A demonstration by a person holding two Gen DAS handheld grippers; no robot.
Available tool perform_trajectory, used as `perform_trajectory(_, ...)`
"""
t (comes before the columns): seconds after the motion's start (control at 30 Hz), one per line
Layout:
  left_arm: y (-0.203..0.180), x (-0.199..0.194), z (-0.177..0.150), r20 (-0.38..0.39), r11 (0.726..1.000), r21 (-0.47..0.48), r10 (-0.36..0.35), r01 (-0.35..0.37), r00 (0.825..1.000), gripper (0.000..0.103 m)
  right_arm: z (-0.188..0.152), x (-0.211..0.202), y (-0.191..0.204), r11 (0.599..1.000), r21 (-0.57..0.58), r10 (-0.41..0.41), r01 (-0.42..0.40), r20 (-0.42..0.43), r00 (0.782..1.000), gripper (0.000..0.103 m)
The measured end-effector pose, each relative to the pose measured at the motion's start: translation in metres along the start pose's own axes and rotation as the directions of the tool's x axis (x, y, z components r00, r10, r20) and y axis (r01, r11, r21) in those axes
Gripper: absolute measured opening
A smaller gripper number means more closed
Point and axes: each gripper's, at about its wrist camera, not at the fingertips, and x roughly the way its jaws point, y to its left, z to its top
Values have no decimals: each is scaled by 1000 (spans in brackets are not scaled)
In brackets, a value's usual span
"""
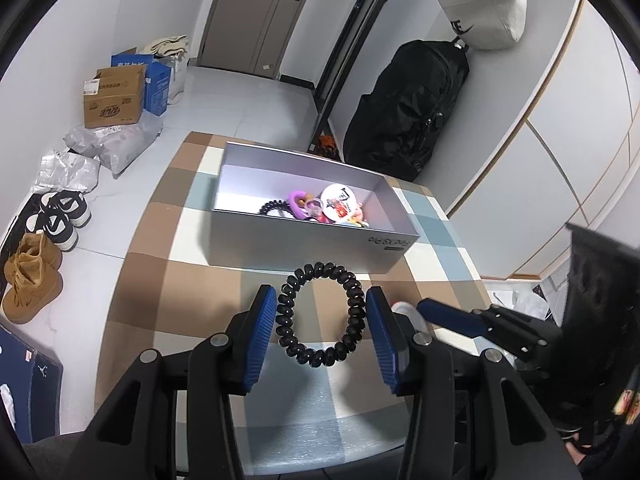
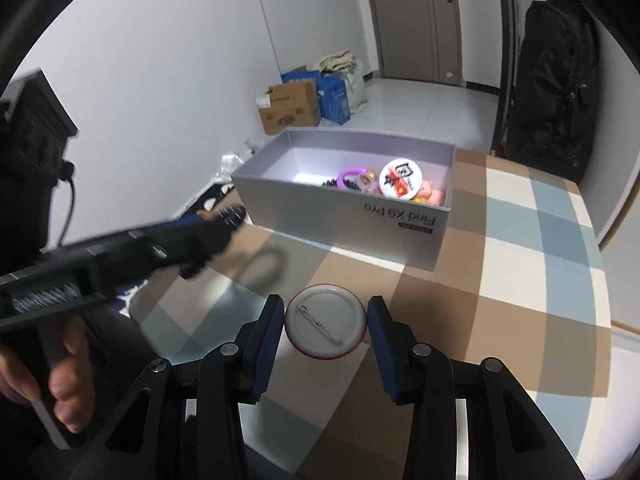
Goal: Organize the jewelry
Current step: 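Carry the bracelet and badge into the grey box and open both tools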
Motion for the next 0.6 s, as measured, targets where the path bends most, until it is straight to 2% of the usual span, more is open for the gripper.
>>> perform_trajectory(0.37, -16, 8, 9, 0, 1000, 29, 10, -10, 1000, 41, 13, -26, -23, 998, 67, 18, -22, 59, 998, 42)
perform_trajectory(0.6, -21, 10, 28, 31, 999, 25, 19, -20, 999, 41, 29, -31, -31, 997, 56, 41, -46, 90, 995, 42)
